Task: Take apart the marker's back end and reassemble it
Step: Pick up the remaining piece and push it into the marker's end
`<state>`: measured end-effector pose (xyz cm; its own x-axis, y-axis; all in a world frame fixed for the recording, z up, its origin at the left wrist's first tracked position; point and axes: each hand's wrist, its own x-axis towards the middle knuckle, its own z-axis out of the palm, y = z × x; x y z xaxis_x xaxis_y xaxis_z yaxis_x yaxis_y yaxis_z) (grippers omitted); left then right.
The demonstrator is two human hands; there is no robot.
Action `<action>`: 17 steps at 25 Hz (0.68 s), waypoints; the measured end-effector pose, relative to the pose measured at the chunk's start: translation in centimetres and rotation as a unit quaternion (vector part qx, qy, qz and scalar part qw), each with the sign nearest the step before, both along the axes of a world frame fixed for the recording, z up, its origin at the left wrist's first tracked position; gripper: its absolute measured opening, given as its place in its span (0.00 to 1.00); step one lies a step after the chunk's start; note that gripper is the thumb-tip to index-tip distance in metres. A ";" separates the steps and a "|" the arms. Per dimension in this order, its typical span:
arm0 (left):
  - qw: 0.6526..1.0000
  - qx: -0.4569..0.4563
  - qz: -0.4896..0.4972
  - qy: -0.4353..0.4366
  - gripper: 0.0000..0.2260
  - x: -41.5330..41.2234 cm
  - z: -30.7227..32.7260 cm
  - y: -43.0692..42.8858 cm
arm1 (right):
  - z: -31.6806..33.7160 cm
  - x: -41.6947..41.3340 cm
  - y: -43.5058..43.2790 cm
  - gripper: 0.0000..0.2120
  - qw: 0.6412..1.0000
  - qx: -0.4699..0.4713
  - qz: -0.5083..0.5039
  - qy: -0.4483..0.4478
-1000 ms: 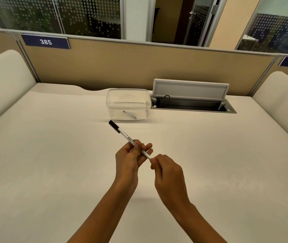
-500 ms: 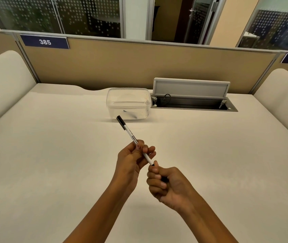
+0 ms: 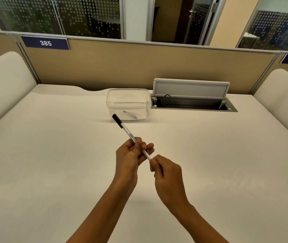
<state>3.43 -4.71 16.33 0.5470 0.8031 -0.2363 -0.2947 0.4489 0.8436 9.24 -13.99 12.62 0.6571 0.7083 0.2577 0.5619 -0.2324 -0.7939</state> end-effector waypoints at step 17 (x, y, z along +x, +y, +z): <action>0.999 0.005 0.024 0.030 0.10 0.0 -0.6 -0.3 | -1.1 0.0 0.0 0.15 0.981 -0.027 -0.021 -0.193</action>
